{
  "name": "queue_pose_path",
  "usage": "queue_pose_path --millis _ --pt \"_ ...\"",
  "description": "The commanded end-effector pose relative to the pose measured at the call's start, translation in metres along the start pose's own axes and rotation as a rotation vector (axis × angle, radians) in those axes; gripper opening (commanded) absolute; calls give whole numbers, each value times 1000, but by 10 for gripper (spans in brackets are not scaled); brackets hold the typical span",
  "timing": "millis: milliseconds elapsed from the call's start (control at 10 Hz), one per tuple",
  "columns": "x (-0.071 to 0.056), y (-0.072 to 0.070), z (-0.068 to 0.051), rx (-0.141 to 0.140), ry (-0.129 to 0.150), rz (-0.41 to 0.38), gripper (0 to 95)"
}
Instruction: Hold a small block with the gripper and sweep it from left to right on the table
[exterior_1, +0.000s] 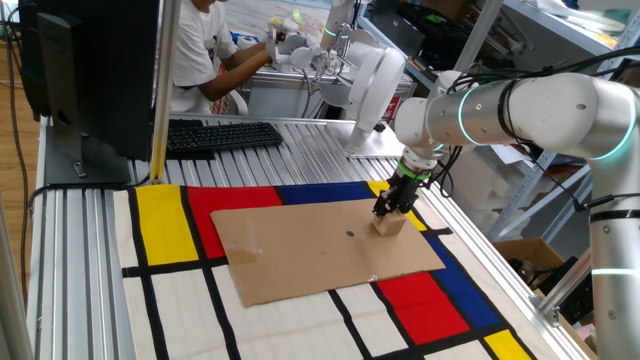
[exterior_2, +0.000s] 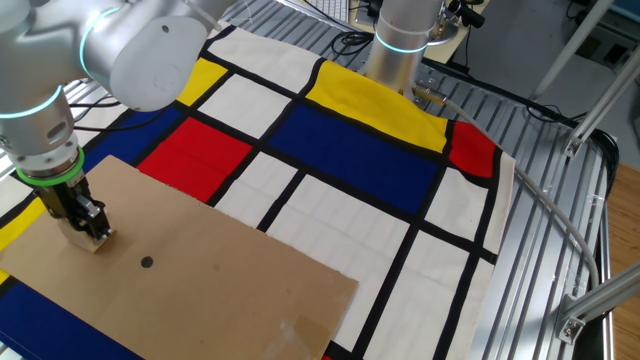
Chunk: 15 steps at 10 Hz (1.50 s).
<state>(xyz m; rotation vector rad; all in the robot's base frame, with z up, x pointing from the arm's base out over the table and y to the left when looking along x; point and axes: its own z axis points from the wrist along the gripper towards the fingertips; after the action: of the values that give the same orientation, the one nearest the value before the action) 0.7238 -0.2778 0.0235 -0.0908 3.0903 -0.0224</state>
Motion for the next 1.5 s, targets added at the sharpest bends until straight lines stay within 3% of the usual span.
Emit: queue_pose_path --millis 100,1500 --pt "0 0 0 0 -1 -1 0" --pt "-1 3 2 -4 7 5 0"
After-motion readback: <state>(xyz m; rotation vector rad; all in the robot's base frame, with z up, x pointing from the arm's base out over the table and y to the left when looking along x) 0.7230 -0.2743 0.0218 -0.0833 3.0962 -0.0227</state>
